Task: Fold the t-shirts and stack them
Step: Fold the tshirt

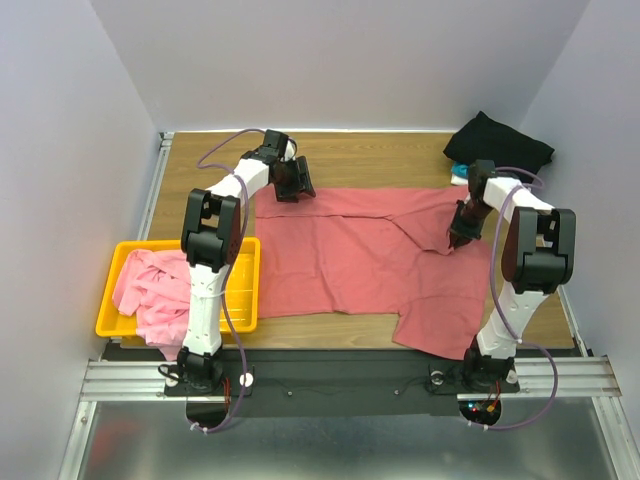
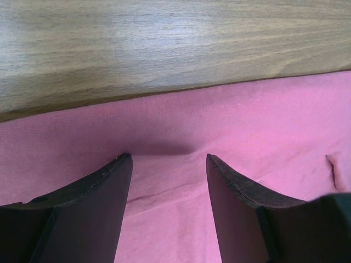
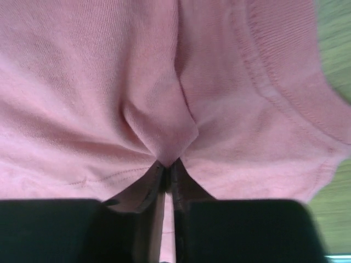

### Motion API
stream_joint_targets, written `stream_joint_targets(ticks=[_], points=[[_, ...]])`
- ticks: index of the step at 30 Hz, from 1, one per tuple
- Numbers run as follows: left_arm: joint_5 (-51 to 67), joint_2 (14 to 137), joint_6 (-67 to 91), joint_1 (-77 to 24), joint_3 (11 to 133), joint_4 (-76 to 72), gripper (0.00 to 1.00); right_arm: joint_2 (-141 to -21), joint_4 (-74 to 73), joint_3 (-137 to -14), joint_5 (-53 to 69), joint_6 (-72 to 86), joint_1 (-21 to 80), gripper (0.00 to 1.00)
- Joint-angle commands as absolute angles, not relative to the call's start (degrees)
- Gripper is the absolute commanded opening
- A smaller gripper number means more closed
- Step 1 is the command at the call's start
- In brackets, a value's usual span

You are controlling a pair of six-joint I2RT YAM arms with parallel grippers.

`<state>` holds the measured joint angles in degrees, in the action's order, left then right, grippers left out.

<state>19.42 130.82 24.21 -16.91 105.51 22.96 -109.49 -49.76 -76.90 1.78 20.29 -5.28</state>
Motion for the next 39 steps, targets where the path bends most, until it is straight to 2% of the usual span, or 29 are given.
stream_joint_targets(ticks=[1,6,13,15,17,20,22,25,29,39], points=[[20.0,130.7,23.5,-16.6,107.8,23.2,0.68,-106.1,-52.4,-81.1,-3.6,17.7,-5.6,0.08],[19.9,131.0,23.6,-16.5,108.3,23.3,0.68,-104.2,-55.6,-82.5,-10.1,16.2,-5.6,0.01],[19.8,130.9,23.2,-16.4,108.9,24.2,0.68,-104.1,-57.9,-83.8,-18.2,15.1,-5.7,0.02],[19.7,130.7,23.0,-16.4,108.8,24.4,0.68,-104.3,-58.0,-83.6,-18.5,15.4,-5.7,0.06],[19.6,130.5,22.8,-16.4,108.5,24.5,0.68,-104.2,-57.9,-84.1,-17.9,15.8,-5.7,0.26],[19.7,130.4,22.7,-16.4,108.2,24.3,0.68,-102.6,-56.8,-85.8,-14.5,15.9,-5.7,0.49],[19.9,130.5,22.8,-16.4,108.2,24.2,0.68,-101.6,-55.8,-86.3,-11.0,14.9,-5.6,0.55],[19.9,130.5,23.0,-16.4,108.6,24.2,0.68,-99.6,-52.3,-85.6,-3.7,13.3,-3.8,0.59],[20.0,130.7,23.4,-16.4,108.7,24.0,0.68,-99.5,-49.8,-83.7,3.7,12.0,-0.1,0.59],[19.6,129.9,23.7,-16.4,107.1,23.6,0.68,-105.4,-47.7,-82.8,3.3,7.9,5.7,0.58]])
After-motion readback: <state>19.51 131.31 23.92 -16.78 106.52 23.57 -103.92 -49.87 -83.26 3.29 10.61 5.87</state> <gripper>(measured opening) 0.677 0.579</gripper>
